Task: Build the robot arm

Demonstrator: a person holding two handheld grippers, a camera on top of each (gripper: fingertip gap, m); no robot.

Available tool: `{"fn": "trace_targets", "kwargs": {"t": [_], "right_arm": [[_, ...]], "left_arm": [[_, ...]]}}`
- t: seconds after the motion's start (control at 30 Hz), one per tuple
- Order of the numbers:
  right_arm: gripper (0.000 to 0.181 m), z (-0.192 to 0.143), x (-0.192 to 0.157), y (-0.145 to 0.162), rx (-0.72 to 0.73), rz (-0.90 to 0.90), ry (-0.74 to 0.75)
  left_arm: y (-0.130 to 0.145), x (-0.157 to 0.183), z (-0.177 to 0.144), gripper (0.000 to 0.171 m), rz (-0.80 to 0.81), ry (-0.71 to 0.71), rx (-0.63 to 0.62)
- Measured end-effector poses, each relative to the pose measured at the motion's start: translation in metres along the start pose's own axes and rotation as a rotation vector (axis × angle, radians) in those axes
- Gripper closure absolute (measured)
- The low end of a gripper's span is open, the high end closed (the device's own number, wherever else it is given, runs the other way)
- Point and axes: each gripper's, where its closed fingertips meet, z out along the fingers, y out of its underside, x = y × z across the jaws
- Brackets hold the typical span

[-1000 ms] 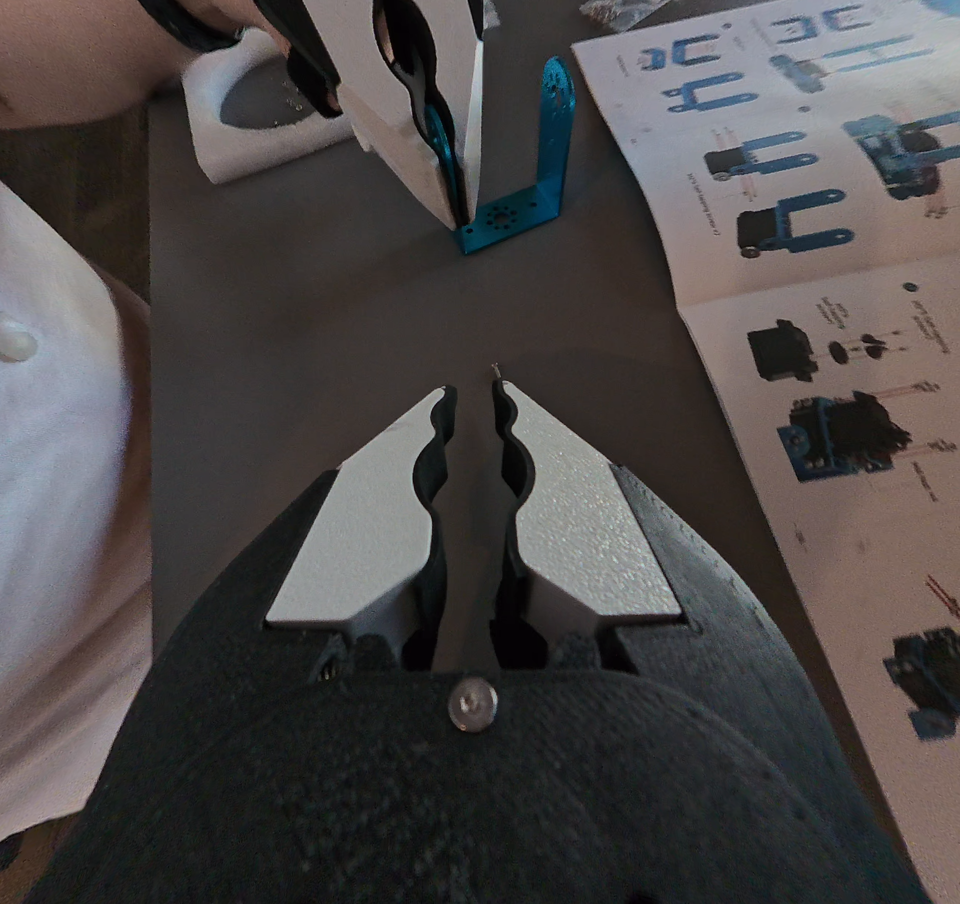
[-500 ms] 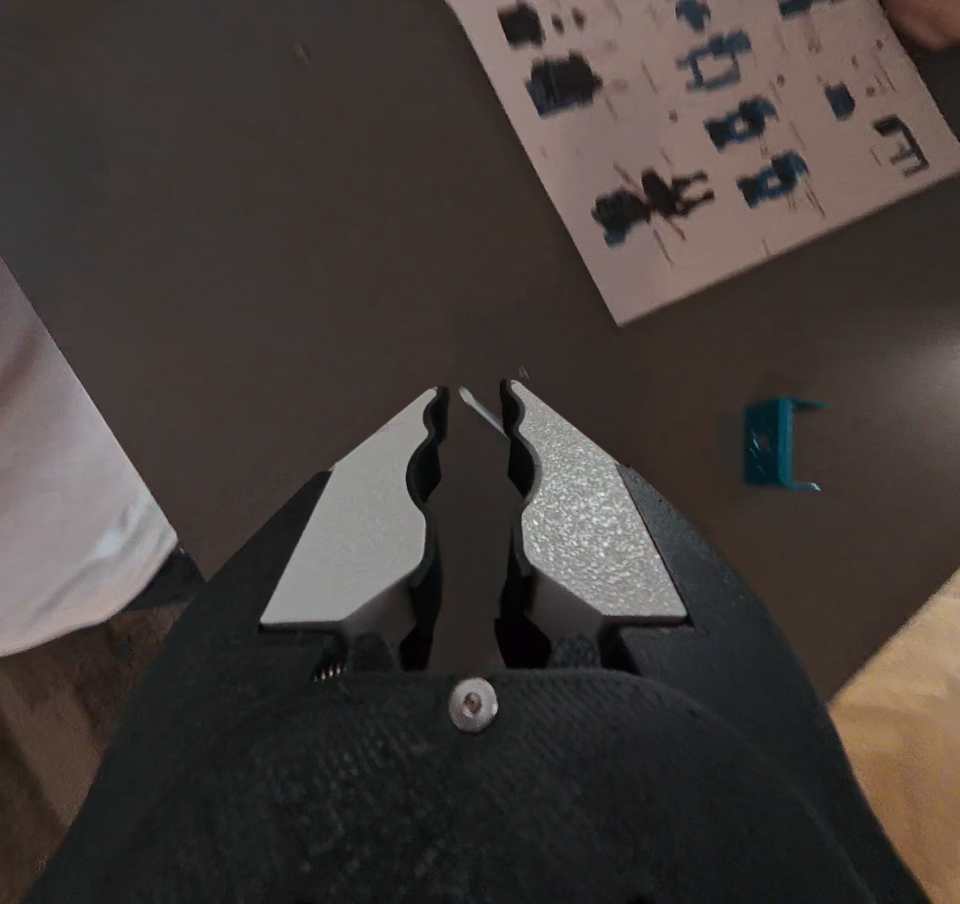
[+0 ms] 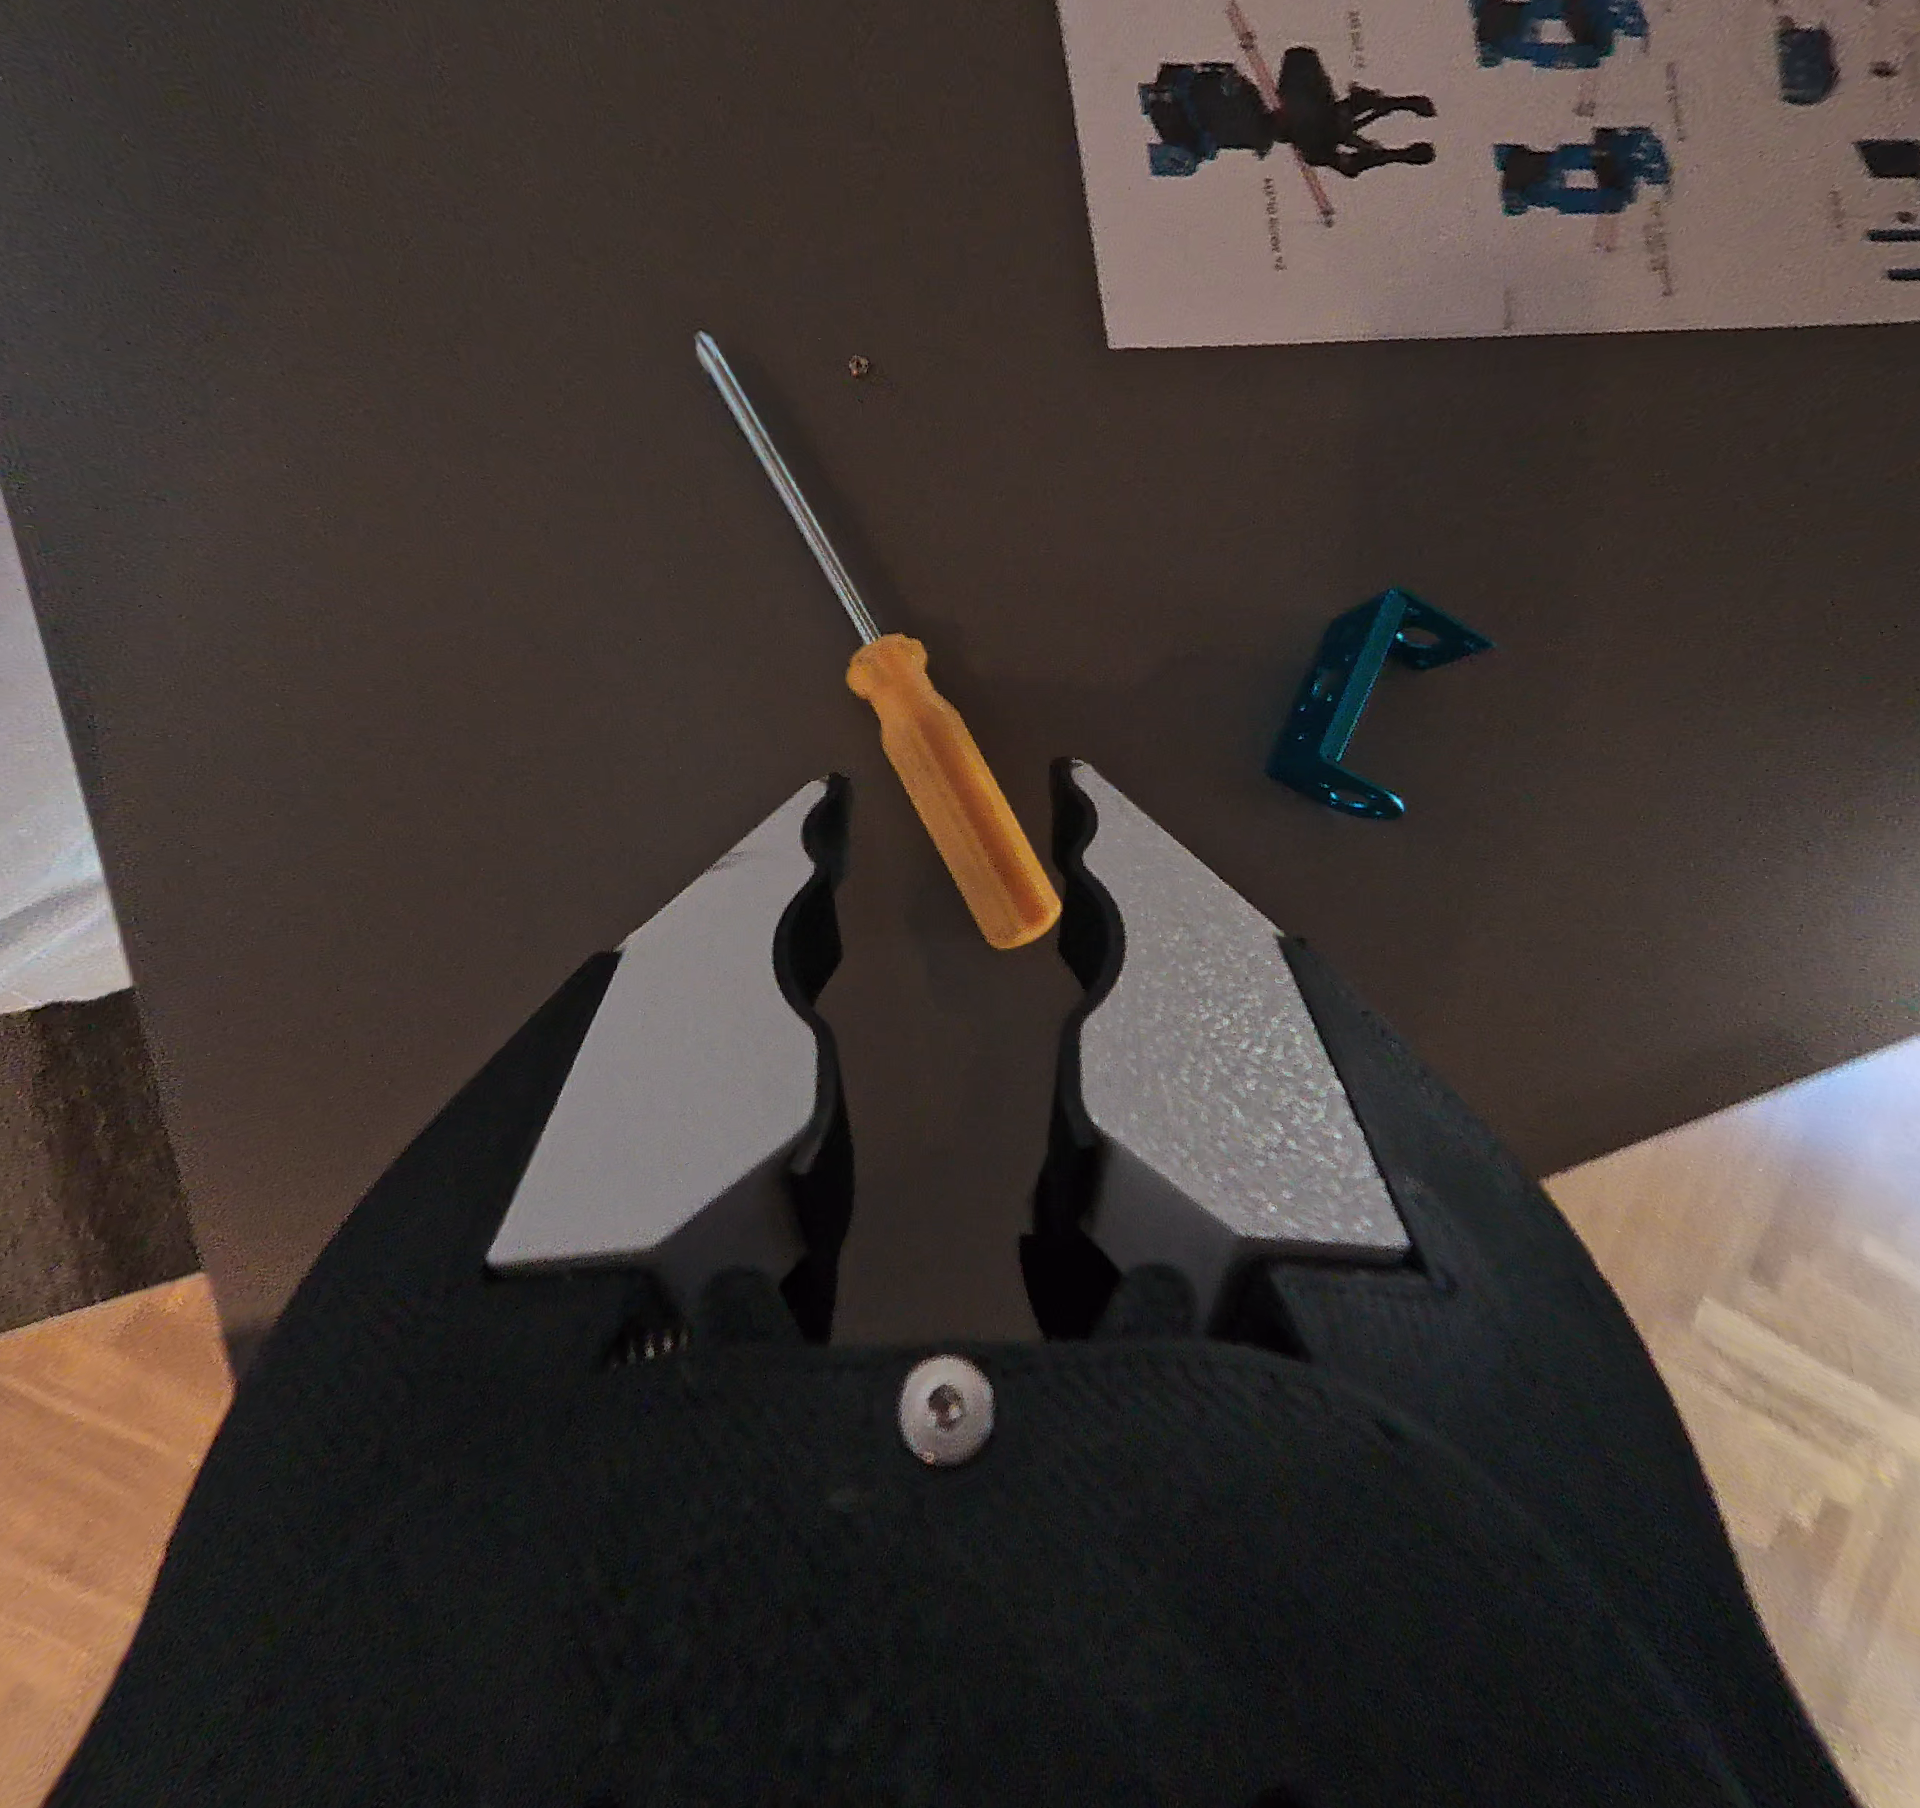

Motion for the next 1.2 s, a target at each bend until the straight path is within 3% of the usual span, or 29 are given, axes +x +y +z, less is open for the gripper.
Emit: {"fn": "trace_targets", "kwargs": {"t": [0.23,0.33,0.47,0.73,0.9,0.97,1.07,1.2], "right_arm": [[0.147,0.013,0.001,0.016,0.084,-0.088,-0.184],[0.162,0.013,-0.002,0.016,0.181,-0.064,-0.264],[0.165,0.007,-0.007,0.008,0.274,-0.064,-0.287],[0.165,-0.015,-0.028,-0.033,0.339,-0.205,-0.193],[0.165,-0.018,-0.036,-0.050,0.315,-0.247,-0.174],[0.165,-0.019,-0.038,-0.056,0.317,-0.261,-0.174],[0.165,-0.016,-0.038,-0.062,0.314,-0.269,-0.179],[0.163,-0.020,-0.045,-0.079,0.478,-0.231,-0.269]], "left_arm": [[-0.009,0.031,0.049,0.142,-0.074,-0.038,0.112],[-0.009,0.042,0.071,0.144,-0.114,-0.003,0.144],[-0.002,0.060,0.105,0.147,-0.153,0.057,0.124],[0.031,0.067,0.196,0.142,0.268,0.011,-0.264],[0.043,0.061,0.205,0.149,0.401,-0.015,-0.412],[0.045,0.062,0.204,0.168,0.424,-0.012,-0.423],[0.048,0.061,0.201,0.168,0.415,0.000,-0.436],[0.046,0.065,0.190,0.169,0.373,0.047,-0.377]]}}
